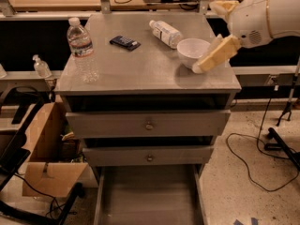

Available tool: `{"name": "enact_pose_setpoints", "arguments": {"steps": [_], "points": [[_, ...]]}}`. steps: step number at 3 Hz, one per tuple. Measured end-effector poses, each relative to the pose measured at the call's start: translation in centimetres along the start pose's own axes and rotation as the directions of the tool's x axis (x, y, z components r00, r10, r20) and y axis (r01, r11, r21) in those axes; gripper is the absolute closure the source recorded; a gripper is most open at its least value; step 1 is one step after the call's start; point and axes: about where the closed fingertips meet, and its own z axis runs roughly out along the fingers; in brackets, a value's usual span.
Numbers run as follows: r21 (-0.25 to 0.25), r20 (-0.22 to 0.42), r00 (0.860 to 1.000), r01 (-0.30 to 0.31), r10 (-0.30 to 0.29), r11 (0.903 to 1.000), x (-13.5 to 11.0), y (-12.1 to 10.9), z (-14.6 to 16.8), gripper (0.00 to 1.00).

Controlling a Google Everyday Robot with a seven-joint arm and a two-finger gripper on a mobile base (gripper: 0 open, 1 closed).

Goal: Place water bottle into bottom drawer

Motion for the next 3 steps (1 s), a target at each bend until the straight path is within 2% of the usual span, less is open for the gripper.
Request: {"name": "enact_pose_setpoints", "arguments": {"steps": [1, 2, 3], "points": [[-0.007, 0.183, 0.982, -0.048, 0.049, 0.9988, -2.1, -1.0, 3.1, 0.0], [-0.007, 0.183, 0.982, -0.048, 0.049, 0.9988, -2.1, -1.0, 3.1, 0.0], [-0.021, 0.288, 0.955, -0.066, 0.069, 0.9976, -3.7, -2.3, 7.1, 0.0]]}}
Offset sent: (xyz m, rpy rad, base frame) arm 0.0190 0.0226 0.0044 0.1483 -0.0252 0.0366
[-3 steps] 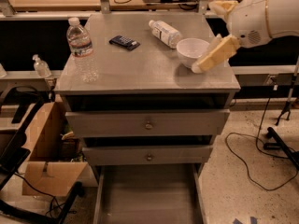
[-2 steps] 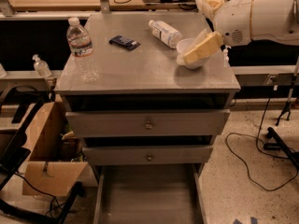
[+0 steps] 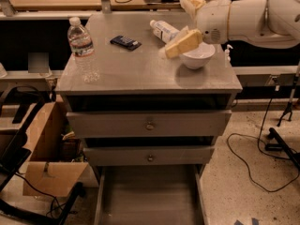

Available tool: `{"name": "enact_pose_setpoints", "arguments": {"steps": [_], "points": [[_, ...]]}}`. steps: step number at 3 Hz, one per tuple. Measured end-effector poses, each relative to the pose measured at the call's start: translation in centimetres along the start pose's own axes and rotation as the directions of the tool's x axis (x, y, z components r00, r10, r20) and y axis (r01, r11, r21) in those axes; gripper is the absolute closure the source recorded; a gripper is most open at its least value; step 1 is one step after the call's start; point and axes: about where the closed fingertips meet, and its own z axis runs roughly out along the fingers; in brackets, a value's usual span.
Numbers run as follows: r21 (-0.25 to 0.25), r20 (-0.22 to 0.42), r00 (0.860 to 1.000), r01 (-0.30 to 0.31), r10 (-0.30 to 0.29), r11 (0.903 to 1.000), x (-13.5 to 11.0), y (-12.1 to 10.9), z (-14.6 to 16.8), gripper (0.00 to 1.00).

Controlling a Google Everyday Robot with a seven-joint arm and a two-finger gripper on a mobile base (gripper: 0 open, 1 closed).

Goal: Place water bottle into bottom drawer

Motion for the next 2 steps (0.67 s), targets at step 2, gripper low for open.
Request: {"name": "enact_pose_setpoints", "arguments": {"steps": [2], "points": [[-0.076, 0.208, 0.976, -0.057, 0.072, 0.9954, -2.5, -3.2, 11.8, 0.0]]}}
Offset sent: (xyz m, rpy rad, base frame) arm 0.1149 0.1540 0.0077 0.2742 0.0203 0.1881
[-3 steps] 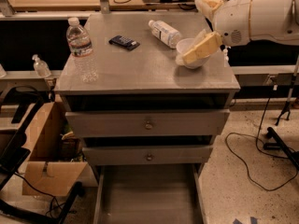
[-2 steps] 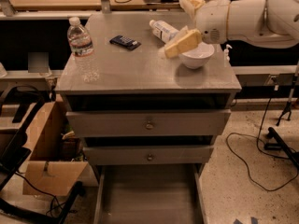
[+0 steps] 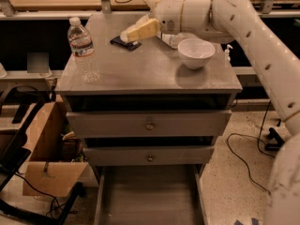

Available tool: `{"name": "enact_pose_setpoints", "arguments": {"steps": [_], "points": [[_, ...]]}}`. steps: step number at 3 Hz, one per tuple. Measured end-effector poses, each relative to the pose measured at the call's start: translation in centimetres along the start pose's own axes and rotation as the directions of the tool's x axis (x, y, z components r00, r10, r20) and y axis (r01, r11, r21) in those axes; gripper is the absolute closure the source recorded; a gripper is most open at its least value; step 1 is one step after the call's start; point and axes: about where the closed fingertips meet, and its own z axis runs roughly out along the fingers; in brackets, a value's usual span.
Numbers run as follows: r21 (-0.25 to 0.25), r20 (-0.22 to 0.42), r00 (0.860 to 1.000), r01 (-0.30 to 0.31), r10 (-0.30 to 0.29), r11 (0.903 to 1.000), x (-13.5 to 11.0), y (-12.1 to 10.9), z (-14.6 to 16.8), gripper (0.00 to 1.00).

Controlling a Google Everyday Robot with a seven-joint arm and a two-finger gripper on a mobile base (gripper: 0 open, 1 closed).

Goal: Place water bottle into bottom drawer

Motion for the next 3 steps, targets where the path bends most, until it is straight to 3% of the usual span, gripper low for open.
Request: {"name": "enact_pose_setpoints", "arguments": {"steps": [1, 2, 3], "points": [[-0.065, -0.04, 0.998, -0.053, 0.05, 0.9965, 1.5, 0.7, 5.2, 0.0], [-0.106, -0.161, 0.985, -0.085, 0.067, 0.9907, 3.5, 3.6, 7.7, 0.0], [-0.13, -0.183, 0.98, -0.107, 0.082, 0.9857, 4.6, 6.3, 9.2, 0.0]]}}
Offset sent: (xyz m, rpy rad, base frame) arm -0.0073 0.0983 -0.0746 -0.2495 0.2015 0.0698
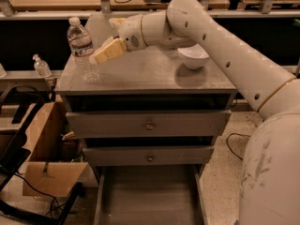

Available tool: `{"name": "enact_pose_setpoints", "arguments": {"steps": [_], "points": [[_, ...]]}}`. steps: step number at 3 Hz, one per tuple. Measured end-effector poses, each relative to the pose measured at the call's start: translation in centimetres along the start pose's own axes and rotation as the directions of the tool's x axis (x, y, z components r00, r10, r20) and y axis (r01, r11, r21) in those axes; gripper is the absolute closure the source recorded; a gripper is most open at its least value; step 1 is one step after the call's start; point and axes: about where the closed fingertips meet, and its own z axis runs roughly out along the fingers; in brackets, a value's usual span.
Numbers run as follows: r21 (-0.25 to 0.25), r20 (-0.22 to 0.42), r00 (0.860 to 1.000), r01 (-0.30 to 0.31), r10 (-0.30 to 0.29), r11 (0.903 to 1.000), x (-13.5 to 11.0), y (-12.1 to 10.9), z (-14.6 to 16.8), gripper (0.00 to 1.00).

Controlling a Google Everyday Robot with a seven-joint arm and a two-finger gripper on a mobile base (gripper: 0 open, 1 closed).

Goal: Place water bottle into bottom drawer

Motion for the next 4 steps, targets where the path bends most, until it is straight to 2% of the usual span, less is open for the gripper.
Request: {"name": "enact_pose_setpoints", "arguments": {"steps": [1, 2, 3, 4], "points": [[-0.031, 0.069, 0.998, -0.003, 0.005, 0.9995, -0.6, 1.3, 2.0, 0.0], [-0.068, 0.162, 0.987, 0.012, -0.001, 0.9976, -2.2, 2.3, 4.2, 0.0], [-0.088, 0.211, 0.977, 0.031, -0.012, 0.9956, -3.4, 2.9, 5.9, 0.17], [-0.111, 0.234, 0.972, 0.036, -0.009, 0.9932, -4.0, 3.1, 7.1, 0.41]]}}
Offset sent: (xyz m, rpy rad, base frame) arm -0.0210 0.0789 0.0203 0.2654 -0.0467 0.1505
